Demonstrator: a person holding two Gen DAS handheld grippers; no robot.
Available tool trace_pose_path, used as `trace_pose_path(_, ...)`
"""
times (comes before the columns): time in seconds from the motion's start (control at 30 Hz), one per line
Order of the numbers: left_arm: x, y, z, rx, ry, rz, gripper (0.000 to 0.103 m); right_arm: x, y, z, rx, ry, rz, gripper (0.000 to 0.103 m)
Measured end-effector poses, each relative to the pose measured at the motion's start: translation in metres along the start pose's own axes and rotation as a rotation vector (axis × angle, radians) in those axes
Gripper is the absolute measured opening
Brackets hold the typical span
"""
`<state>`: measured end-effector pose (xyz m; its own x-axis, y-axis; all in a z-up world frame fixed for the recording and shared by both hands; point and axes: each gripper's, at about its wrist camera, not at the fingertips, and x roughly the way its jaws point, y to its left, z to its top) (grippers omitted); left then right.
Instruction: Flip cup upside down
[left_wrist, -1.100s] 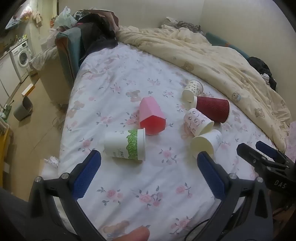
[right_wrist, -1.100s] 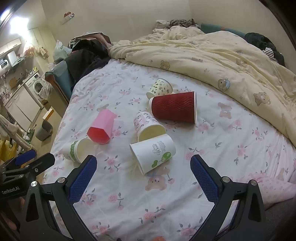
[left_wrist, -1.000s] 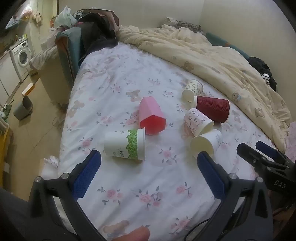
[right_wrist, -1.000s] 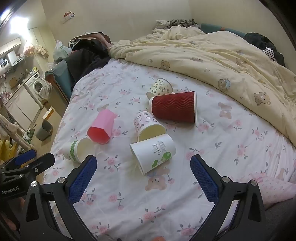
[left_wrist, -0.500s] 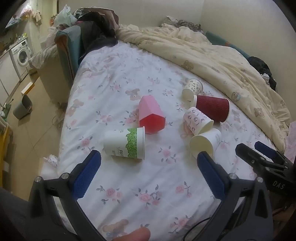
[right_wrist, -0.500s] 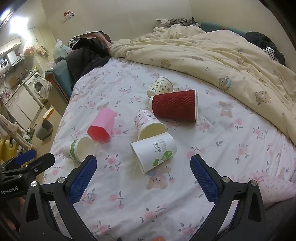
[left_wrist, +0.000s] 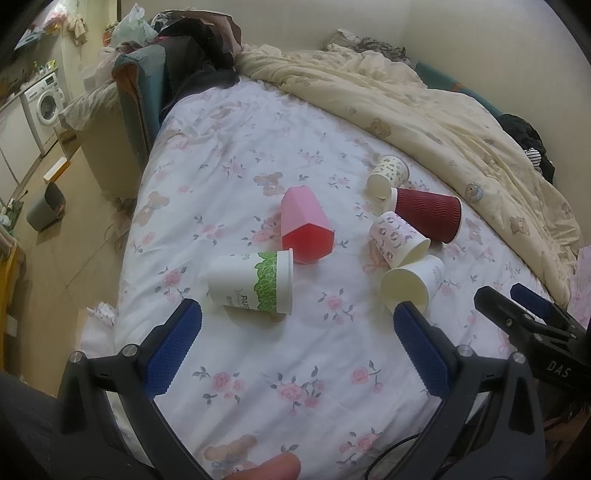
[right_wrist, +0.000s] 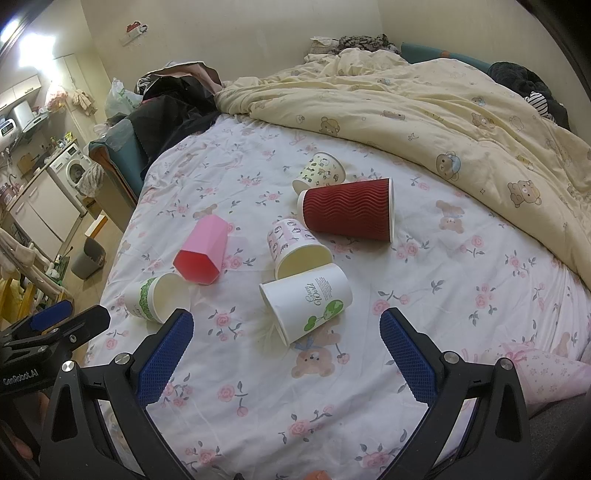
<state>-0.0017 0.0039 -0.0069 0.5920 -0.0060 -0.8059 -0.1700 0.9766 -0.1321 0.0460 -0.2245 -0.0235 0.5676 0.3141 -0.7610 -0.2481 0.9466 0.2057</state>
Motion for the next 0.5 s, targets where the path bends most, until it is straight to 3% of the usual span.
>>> trace_pose_path(0.5, -0.0006, 0.0010, 0.0016, -0.002, 0.001, 0.009, 0.102, 0.0006, 0.0003, -0.0018, -0.003, 0.001, -0.004, 0.103)
